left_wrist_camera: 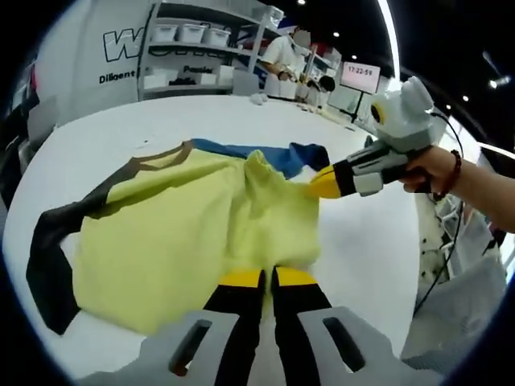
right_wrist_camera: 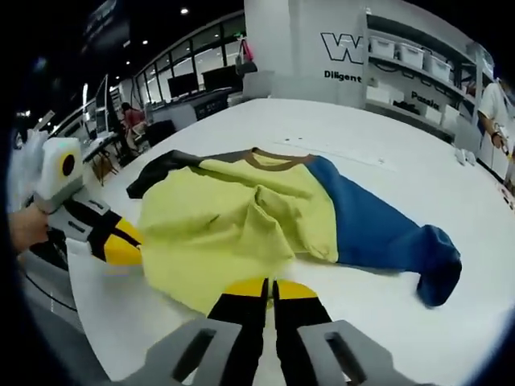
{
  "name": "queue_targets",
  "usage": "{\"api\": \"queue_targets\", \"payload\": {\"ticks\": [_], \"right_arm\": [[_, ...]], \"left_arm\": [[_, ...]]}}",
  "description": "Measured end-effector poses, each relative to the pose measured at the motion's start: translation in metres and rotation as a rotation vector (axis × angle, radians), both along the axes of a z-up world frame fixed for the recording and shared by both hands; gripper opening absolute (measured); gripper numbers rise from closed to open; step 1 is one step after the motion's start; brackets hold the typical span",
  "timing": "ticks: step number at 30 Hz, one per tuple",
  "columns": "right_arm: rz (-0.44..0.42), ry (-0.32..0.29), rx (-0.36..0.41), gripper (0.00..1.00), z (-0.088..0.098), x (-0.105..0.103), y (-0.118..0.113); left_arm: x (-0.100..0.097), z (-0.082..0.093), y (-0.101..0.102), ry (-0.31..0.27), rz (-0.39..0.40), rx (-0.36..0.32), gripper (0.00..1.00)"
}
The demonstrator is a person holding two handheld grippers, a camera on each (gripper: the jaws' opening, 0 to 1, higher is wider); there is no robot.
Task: Fold the garment on the visible template until the final outline fits inside the template.
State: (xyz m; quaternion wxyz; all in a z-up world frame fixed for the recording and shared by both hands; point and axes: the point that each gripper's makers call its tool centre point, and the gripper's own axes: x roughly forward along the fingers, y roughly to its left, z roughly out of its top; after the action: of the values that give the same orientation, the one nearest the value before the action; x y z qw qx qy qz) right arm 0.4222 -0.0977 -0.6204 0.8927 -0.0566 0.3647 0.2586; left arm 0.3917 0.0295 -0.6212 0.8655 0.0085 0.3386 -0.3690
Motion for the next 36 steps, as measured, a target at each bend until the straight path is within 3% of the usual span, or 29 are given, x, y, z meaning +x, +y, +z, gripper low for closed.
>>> {"api": "queue_targets", "payload": {"ticks": [6,11,16,18,21,23,25,32,36], "right_arm": [[0.019,-0.006,-0.011,0.0,0.023,-0.023,0.0],[0.028,-0.011,-0.021,0.0,0.041,-0.048,0.0],[-0.078,-0.011,0.03,0.0,0.06,-0.066,-0.007],[-0.112,0.006,-0.001,0.0,0.061,-0.076,-0.015],[-0.196,0.056,-0.042,0.0,0.054,-0.089,-0.03],[-0.246,0.091,-0.024,0.0,0.05,-0.098,-0.033],[-0.278,0.08,-0.016,0.0,0.046,-0.103,-0.038],[-0.306,0.121,-0.094,0.0,0.028,-0.12,-0.053],[-0.32,0.188,-0.126,0.0,0.01,-0.136,-0.06]], "left_arm": [[-0.008,0.023,0.006,-0.028,-0.03,-0.007,0.05],[-0.024,0.037,0.001,-0.038,-0.108,-0.01,0.05],[-0.036,0.045,-0.002,-0.082,-0.194,0.067,0.05],[-0.039,0.046,-0.003,-0.081,-0.207,0.075,0.05],[-0.045,0.047,-0.008,-0.08,-0.225,0.081,0.05],[-0.05,0.046,-0.011,-0.081,-0.249,0.093,0.05],[-0.055,0.046,-0.013,-0.071,-0.259,0.086,0.05],[-0.074,0.038,-0.023,-0.03,-0.305,0.088,0.05],[-0.087,0.025,-0.028,0.012,-0.338,0.102,0.05]]}}
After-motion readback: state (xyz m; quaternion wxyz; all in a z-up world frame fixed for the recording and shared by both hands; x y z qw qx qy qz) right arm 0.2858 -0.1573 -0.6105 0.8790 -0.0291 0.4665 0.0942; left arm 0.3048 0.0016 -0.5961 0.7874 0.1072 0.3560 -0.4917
